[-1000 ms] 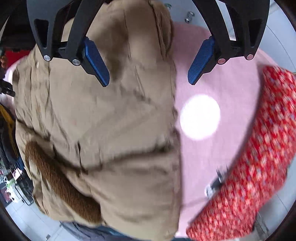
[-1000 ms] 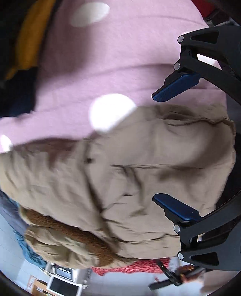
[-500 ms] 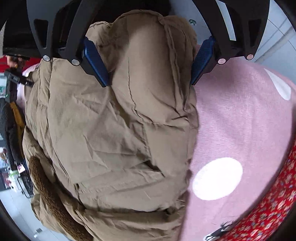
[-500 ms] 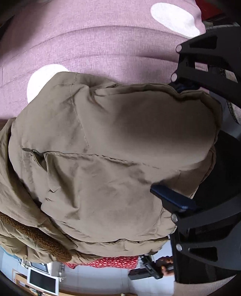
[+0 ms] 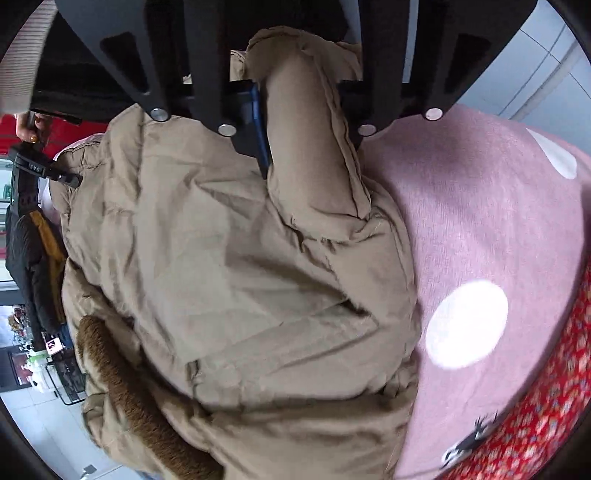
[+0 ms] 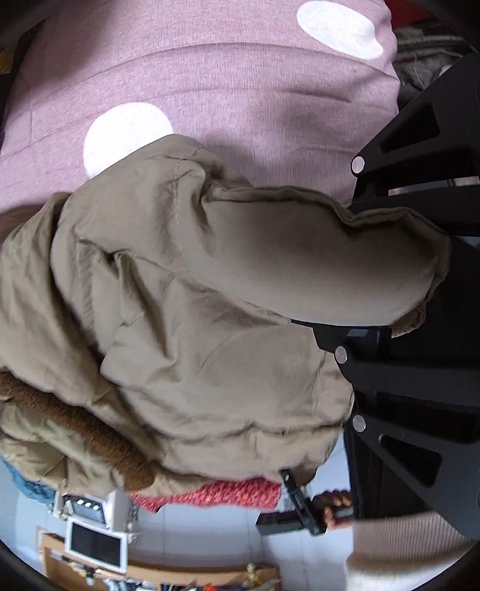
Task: Fold large clothes
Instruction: 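Lift the hem with both tools and fold it toward the hood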
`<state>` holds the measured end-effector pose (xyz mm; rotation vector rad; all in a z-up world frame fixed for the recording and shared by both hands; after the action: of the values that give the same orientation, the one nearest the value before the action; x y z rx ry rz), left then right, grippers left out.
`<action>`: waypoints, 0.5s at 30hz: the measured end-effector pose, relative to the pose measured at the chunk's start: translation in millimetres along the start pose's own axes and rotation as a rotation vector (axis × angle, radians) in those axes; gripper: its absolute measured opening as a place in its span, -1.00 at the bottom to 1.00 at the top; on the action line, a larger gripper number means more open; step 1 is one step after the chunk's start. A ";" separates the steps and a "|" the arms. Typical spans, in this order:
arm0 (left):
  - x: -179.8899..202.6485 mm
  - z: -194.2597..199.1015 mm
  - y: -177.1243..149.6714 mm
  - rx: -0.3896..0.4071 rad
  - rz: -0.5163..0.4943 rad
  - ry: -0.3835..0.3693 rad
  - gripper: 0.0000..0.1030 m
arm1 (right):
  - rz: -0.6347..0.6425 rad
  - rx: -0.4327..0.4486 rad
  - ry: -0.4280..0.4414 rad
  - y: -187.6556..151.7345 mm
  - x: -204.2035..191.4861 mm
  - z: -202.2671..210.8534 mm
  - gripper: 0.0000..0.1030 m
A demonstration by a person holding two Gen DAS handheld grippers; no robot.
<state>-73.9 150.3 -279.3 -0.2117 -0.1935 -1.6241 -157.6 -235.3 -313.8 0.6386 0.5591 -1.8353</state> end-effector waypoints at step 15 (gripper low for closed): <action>-2.4 106.3 122.5 0.292 0.031 -0.113 -0.65 | 0.158 0.286 0.237 139.6 -123.2 91.0 -0.69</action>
<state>50.5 171.7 -177.5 -0.0811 -0.5074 -1.5338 -4.8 -254.4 -175.0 1.0728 0.3890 -1.7147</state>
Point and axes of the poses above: each gripper's, at about its wrist camera, not at the fingertips, and z roughly against the way its jaws point, x to its right, y to its top, the point moved 8 cm from there along -z, roughly the way its jaws point, and after that the axes turned 6 degrees about y, right-handed, at the moved point
